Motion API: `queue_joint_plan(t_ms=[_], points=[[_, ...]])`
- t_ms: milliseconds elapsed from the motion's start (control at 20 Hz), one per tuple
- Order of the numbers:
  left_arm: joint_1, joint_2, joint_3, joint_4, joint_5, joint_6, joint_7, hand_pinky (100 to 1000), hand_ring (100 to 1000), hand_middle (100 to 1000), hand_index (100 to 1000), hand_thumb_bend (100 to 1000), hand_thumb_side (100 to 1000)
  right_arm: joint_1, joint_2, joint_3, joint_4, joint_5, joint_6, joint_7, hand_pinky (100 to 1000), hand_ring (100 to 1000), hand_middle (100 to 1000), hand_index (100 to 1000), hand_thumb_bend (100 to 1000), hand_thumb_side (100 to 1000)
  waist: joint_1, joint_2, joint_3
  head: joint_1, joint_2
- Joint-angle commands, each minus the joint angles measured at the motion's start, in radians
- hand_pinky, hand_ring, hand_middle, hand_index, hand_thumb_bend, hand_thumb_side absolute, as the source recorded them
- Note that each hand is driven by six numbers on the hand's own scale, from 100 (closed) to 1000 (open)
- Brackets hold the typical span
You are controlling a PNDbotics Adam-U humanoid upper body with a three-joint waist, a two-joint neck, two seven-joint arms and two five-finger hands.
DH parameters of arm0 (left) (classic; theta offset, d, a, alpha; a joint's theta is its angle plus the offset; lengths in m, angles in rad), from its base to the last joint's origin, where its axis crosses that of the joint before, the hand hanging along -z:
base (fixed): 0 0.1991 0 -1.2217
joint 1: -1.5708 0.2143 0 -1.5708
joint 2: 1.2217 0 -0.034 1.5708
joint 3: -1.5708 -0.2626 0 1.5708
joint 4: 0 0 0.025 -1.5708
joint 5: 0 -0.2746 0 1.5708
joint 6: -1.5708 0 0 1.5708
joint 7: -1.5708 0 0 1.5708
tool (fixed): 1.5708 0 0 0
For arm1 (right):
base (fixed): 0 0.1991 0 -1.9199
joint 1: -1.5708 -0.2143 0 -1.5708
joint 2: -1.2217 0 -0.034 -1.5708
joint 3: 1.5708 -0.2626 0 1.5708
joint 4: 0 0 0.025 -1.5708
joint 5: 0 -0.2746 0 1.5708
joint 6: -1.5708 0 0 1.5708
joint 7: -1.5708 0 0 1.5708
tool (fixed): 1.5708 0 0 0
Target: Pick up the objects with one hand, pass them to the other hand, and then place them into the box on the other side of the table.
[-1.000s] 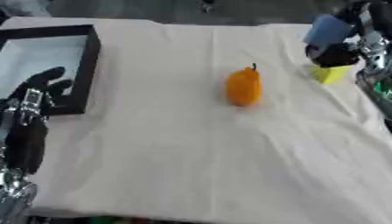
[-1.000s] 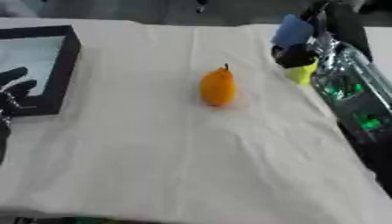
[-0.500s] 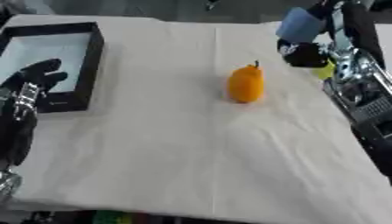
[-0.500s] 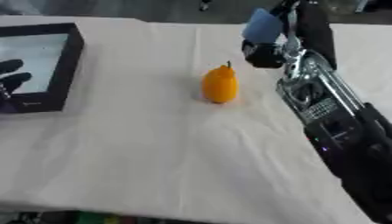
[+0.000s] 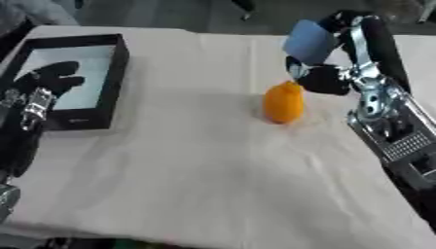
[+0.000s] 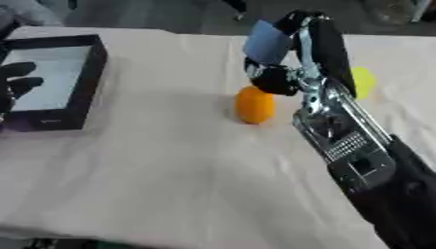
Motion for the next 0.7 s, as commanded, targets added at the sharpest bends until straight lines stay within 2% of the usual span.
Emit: queue_joint_plan(t_ms=[50,350,600,700], points=[[-0.023,0.052,0.001,-0.019,0.012,0.007,-0.018,1000,822,824,780,100,702,-0.009,-0.003,0.007,-0.067,-0.059,0.128,-0.205,711,619,505,487,100,100,0.019,-0.026,0.005,0.004,-0.014],[-0.064,0.092,-0.019,-0.019,0.018,0.042,-0.056,1000,822,825,783,100,703,-0.001,-0.003,0.030,-0.086,-0.153,0.050,-0.318,715,617,506,488,100,100,0.029,-0.022,0.018,0.001,-0.014],[-0.073,0.097,-0.020,-0.019,0.018,0.052,-0.069,1000,822,825,783,100,703,-0.001,-0.001,0.041,-0.065,-0.184,0.015,-0.357,715,617,506,488,100,100,0.030,-0.022,0.020,0.000,-0.014],[-0.084,0.108,-0.031,-0.019,0.012,0.059,-0.076,1000,824,832,800,100,701,0.000,0.009,0.053,-0.056,-0.191,0.008,-0.357,712,608,500,482,100,100,0.036,-0.019,0.018,-0.005,-0.005]])
